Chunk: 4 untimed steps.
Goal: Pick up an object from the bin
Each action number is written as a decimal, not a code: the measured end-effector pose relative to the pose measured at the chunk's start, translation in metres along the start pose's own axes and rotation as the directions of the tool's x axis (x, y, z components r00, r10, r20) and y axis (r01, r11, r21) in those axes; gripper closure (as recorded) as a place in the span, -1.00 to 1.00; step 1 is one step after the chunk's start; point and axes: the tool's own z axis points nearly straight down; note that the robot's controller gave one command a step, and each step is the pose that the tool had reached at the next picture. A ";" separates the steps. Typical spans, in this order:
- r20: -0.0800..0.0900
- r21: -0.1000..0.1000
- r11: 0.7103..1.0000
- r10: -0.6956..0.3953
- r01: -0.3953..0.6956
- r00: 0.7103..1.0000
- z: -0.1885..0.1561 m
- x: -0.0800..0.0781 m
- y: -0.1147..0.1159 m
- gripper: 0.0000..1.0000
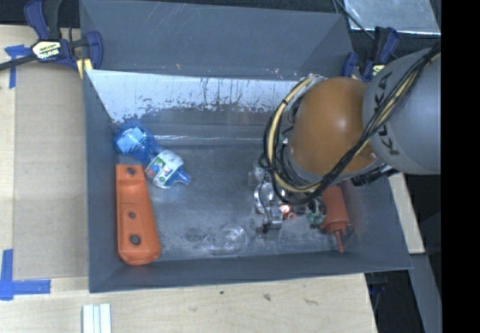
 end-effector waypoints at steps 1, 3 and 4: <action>0.008 0.000 1.000 0.001 -0.001 1.000 -0.005 -0.002 0.000 -1.00; 0.014 -0.002 0.982 0.187 -0.187 0.982 0.041 -0.057 -0.060 1.00; 0.014 -0.003 0.982 0.187 -0.187 0.982 0.041 -0.057 -0.060 1.00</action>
Offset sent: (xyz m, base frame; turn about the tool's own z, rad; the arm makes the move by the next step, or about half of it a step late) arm 0.0309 -0.0598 -0.0323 0.0076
